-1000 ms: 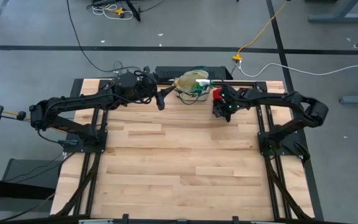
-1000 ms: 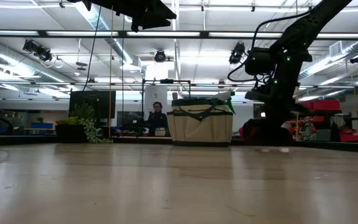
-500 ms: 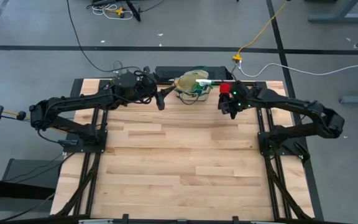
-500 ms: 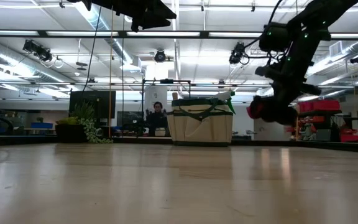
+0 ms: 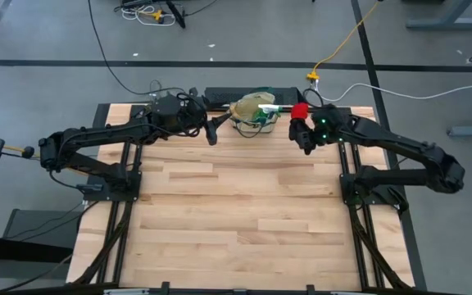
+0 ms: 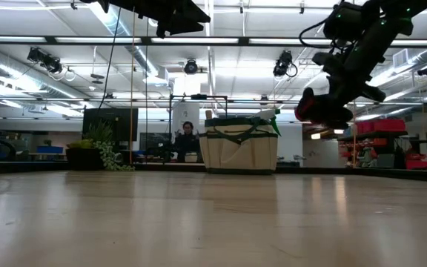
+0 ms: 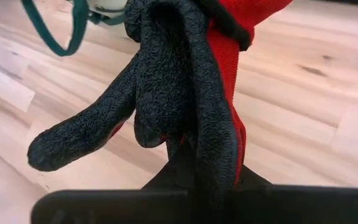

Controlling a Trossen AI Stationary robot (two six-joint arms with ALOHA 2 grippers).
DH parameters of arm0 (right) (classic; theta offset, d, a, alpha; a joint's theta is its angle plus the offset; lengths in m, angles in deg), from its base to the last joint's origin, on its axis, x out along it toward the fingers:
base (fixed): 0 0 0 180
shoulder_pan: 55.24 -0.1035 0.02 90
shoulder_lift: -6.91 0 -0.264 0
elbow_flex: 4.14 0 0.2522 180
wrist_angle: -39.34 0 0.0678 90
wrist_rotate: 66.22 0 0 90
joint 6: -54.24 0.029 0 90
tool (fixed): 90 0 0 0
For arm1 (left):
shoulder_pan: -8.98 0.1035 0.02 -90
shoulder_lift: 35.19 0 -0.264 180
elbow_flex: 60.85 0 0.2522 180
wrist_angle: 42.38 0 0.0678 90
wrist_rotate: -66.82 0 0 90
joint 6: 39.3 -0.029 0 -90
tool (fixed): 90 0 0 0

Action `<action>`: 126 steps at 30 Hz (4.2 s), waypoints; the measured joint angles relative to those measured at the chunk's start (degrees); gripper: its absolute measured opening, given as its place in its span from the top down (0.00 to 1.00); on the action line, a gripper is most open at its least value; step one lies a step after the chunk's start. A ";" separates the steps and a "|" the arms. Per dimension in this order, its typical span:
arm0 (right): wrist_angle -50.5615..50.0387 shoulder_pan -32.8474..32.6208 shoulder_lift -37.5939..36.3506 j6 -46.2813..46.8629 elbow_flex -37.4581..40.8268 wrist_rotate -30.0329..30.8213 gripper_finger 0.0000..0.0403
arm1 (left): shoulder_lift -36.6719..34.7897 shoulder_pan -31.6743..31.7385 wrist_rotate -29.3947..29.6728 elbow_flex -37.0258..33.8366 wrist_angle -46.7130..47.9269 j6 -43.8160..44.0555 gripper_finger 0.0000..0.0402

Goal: Pick & Place Garden tools in Gardening bag
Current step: Put the red gloves into the white gardening bag

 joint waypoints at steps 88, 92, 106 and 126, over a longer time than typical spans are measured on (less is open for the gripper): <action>38.81 -14.10 7.58 -25.59 -21.20 -9.57 0.98 | -1.95 -1.05 -17.02 1.99 -5.55 7.48 0.48; 39.12 -14.10 8.96 -23.98 -21.20 -9.92 0.98 | -1.95 -1.05 -17.00 1.99 -5.51 5.67 0.48; 39.09 -14.08 9.93 -18.01 -21.20 -9.99 0.98 | -1.88 -1.05 -17.00 1.95 -5.00 -18.87 0.48; 35.85 -13.94 9.93 8.69 -21.14 -9.86 0.98 | -1.88 -1.05 -17.00 1.95 -4.37 -55.21 0.47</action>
